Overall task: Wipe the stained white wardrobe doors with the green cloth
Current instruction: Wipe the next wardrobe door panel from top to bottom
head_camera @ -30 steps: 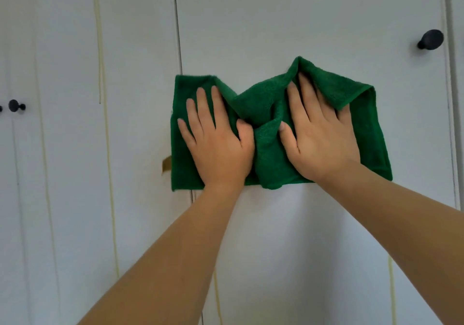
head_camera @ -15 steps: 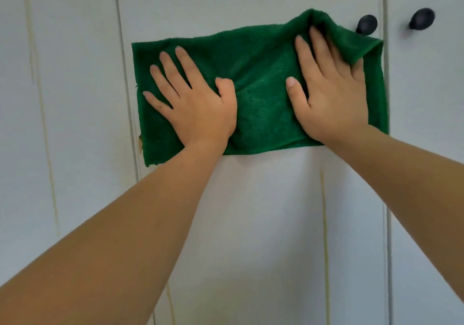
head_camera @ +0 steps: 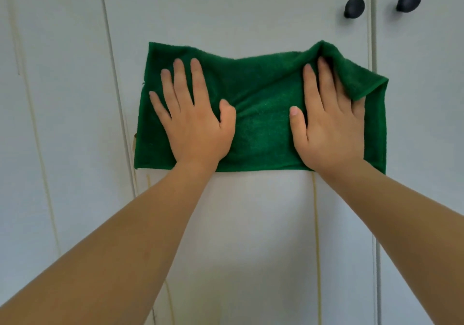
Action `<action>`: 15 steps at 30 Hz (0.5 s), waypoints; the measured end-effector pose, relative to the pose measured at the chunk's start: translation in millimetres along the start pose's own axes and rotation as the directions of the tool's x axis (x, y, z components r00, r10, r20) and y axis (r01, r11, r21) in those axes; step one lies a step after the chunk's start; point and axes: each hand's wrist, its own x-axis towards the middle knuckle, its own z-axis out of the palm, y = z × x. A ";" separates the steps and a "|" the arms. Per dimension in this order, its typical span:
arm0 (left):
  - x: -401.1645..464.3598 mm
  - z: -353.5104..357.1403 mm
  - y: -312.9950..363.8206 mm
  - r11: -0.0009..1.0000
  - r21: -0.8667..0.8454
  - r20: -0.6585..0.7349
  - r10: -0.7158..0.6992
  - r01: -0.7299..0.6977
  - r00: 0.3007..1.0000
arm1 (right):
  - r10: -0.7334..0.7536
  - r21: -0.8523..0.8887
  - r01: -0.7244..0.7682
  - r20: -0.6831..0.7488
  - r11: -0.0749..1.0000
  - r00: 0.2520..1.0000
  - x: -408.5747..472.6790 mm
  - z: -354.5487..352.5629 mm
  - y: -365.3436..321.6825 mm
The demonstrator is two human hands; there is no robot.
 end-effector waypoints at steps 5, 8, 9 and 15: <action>2.9 -3.6 -11.2 0.987 -0.014 0.056 0.161 -0.161 0.985 | 0.024 -0.030 -0.024 0.026 0.999 0.999 -5.6 1.7 -3.3; 13.6 -6.7 -32.5 0.918 -0.008 0.092 0.396 -0.397 0.913 | 0.080 -0.043 -0.077 0.057 0.996 0.995 -2.1 3.7 -17.8; 18.9 -7.2 -40.7 0.886 -0.010 0.089 0.463 -0.464 0.882 | 0.100 -0.051 -0.097 0.067 0.994 0.993 -0.6 4.8 -25.1; 29.7 -0.9 -61.3 0.869 -0.073 -0.083 0.484 -0.490 0.871 | 0.123 -0.050 -0.121 0.058 0.991 0.991 2.2 9.8 -46.9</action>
